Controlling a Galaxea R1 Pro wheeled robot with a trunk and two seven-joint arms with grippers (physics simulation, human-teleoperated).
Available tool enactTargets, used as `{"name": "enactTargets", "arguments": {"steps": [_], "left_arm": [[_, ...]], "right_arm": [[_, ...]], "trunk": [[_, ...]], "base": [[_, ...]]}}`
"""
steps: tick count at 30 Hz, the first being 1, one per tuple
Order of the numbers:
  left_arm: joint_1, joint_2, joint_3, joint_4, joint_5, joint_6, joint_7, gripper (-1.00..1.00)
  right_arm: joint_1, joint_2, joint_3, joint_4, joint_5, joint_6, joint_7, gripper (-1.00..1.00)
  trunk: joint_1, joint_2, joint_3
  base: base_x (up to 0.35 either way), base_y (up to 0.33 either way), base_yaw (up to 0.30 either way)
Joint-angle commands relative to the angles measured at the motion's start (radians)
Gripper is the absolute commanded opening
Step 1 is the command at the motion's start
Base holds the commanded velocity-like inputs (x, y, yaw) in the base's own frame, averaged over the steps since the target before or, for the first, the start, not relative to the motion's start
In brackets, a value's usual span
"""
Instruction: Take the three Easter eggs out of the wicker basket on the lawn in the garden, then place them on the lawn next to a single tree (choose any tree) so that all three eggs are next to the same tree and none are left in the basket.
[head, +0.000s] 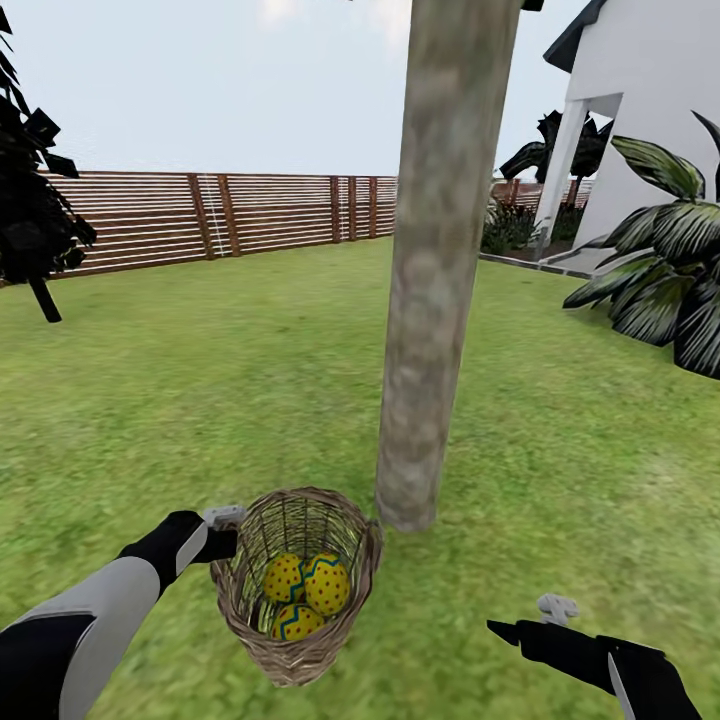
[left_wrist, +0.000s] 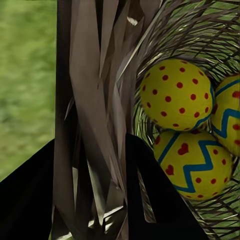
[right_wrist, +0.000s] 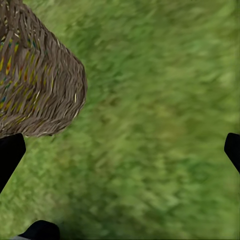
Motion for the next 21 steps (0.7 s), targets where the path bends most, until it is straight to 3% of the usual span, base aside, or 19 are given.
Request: {"name": "enactTargets", "arguments": {"steps": [1, 5, 21], "left_arm": [[-0.001, 0.000, 0.022, -0.003, 0.014, 0.005, 0.000, -1.00], [-0.001, 0.000, 0.042, -0.004, 0.014, 0.004, 0.000, -1.00], [-0.001, 0.000, 0.044, -0.004, 0.014, 0.004, 0.000, -1.00]], "right_arm": [[-0.001, 0.001, -0.003, -0.001, 0.008, 0.004, 0.008, 1.00], [-0.001, 0.001, -0.003, -0.001, 0.008, 0.004, 0.008, 1.00], [-0.001, 0.001, -0.004, -0.001, 0.008, 0.004, 0.006, 1.00]], "trunk": [[0.004, -0.008, -0.004], [0.019, -0.036, -0.017], [0.081, -0.148, -0.067]], "base": [[0.082, 0.000, 0.000], [0.064, 0.000, 0.000], [0.001, 0.000, 0.000]]}}
